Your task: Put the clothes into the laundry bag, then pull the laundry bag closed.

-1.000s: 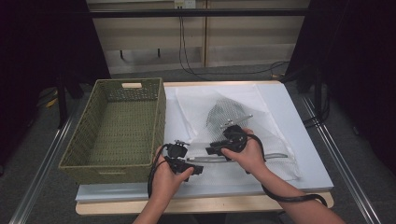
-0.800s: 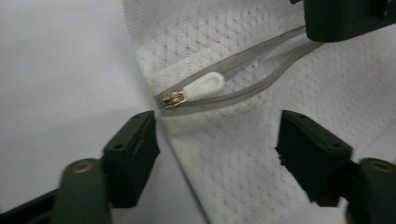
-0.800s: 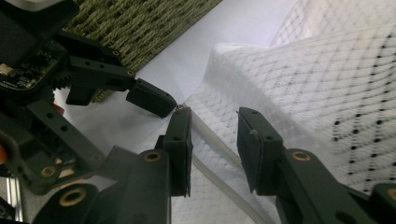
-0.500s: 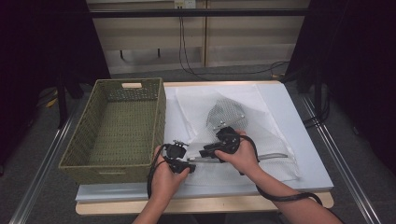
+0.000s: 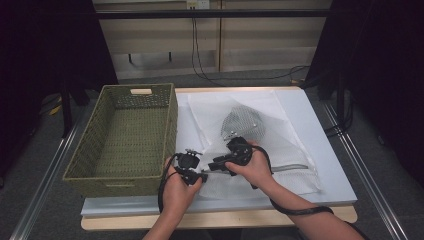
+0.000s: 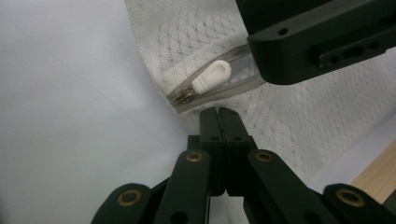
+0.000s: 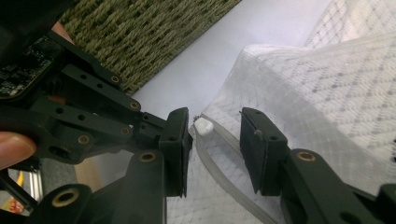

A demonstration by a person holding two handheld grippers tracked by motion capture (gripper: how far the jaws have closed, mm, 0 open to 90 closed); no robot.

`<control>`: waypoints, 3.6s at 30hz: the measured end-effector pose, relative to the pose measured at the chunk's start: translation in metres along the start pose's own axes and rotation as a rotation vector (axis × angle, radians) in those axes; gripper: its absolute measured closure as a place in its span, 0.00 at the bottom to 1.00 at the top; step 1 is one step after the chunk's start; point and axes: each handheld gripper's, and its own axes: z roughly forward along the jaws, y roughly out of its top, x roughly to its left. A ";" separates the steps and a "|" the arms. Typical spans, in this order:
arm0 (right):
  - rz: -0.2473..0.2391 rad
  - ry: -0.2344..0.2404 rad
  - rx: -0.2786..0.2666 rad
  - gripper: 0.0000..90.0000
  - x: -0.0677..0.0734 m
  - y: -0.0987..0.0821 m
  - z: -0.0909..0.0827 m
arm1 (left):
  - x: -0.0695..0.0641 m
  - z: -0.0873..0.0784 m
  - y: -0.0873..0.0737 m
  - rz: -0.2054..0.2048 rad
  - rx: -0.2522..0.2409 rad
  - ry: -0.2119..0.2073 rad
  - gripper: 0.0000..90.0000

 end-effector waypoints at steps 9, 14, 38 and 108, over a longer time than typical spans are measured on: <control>0.040 0.024 0.012 0.75 -0.003 -0.002 0.008 | -0.007 -0.002 0.002 0.032 -0.010 -0.006 0.99; 0.049 0.050 0.011 0.79 -0.002 0.002 0.013 | -0.007 -0.001 0.002 0.025 -0.007 -0.020 0.99; 0.103 0.100 -0.039 0.98 -0.016 0.000 -0.019 | 0.002 -0.003 0.007 -0.061 -0.090 -0.117 0.51; 0.198 0.239 -0.045 0.98 -0.015 -0.002 -0.026 | 0.006 -0.009 0.019 -0.129 -0.124 -0.212 0.97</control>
